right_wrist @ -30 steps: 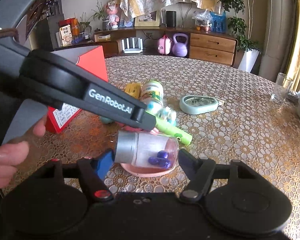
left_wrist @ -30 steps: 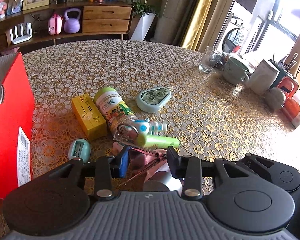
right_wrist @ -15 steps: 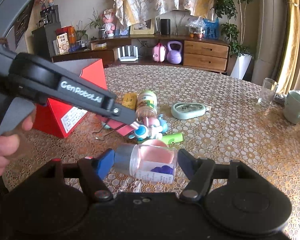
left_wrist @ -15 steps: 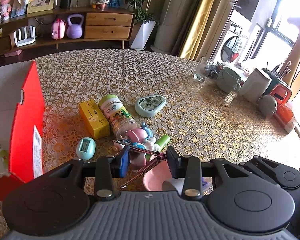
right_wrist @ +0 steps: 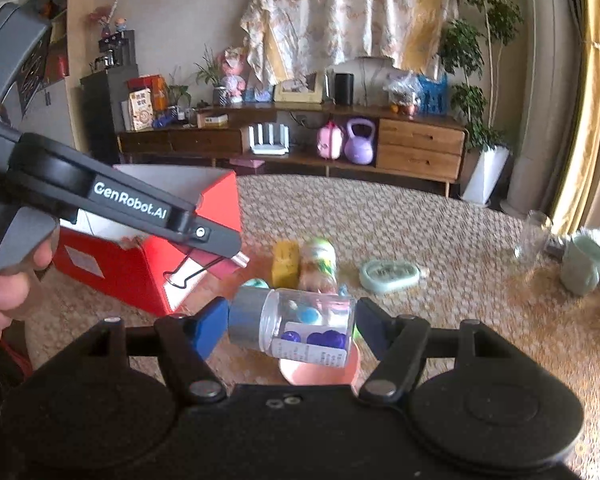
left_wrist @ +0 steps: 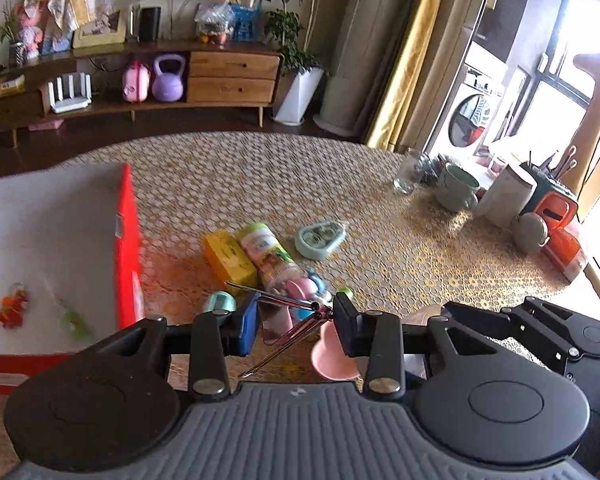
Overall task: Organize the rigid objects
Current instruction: 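Carry the jar and clip into the red box and open both tools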
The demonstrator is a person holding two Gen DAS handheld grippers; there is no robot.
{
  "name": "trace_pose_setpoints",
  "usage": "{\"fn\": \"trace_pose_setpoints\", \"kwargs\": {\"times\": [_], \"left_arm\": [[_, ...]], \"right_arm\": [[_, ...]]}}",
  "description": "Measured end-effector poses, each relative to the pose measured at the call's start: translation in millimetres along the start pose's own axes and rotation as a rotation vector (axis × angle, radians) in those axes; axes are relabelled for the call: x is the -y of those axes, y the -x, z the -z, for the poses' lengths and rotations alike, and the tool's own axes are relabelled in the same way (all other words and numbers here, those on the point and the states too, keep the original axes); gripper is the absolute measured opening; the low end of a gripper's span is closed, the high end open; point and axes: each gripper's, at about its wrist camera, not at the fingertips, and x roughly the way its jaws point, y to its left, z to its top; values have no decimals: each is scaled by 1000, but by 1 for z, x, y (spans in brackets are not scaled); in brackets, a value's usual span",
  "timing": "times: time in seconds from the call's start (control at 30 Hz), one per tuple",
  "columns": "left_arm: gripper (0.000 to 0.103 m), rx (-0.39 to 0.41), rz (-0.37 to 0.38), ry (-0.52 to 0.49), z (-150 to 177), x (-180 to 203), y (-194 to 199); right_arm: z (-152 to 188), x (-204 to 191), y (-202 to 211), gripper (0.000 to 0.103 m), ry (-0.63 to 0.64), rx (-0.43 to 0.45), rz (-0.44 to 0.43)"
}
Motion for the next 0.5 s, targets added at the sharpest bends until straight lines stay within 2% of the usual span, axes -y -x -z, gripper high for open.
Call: {"fn": "trace_pose_setpoints", "kwargs": {"times": [0.23,0.5], "left_arm": [[39,39,-59,-11,-13,-25,31],[39,66,-124,21,-31,-74,56]], "right_arm": [[-31,-21,-5,69,23,29,-38],[-61,-58,-23,69,84,50,-83]]}}
